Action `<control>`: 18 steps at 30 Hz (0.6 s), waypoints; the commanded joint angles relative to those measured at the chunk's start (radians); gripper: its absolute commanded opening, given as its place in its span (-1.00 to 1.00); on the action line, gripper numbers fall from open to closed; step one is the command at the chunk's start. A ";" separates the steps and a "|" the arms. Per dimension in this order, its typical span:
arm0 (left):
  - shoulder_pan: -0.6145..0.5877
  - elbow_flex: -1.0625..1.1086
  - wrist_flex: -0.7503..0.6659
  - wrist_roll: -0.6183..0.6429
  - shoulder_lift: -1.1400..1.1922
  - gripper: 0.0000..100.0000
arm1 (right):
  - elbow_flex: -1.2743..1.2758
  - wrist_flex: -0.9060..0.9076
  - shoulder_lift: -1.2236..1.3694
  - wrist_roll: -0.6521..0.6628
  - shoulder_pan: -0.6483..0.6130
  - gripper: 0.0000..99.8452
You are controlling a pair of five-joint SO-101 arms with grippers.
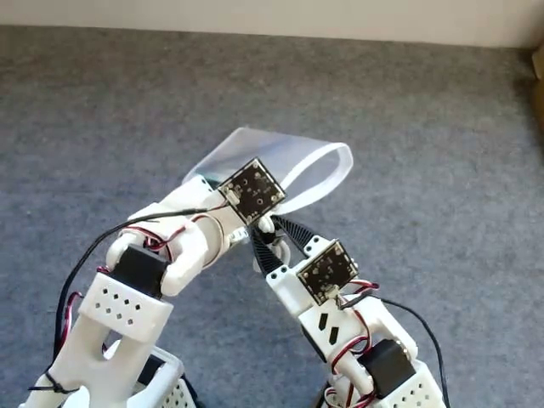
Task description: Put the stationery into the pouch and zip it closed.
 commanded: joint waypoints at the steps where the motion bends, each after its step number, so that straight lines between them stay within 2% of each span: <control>1: 0.053 0.021 -0.081 0.020 -0.024 -0.58 | -0.028 0.002 -0.012 0.006 0.004 -0.99; 9: 0.094 0.119 -0.261 0.018 -0.024 -0.79 | -0.028 0.002 -0.012 0.006 0.004 -0.99; 16: 0.090 0.143 -0.276 0.018 -0.024 -0.99 | -0.028 -0.031 -0.012 0.002 0.088 -0.99; 18: 0.088 0.143 -0.276 0.018 -0.024 -0.99 | -0.028 -0.077 -0.002 -0.060 0.128 -0.99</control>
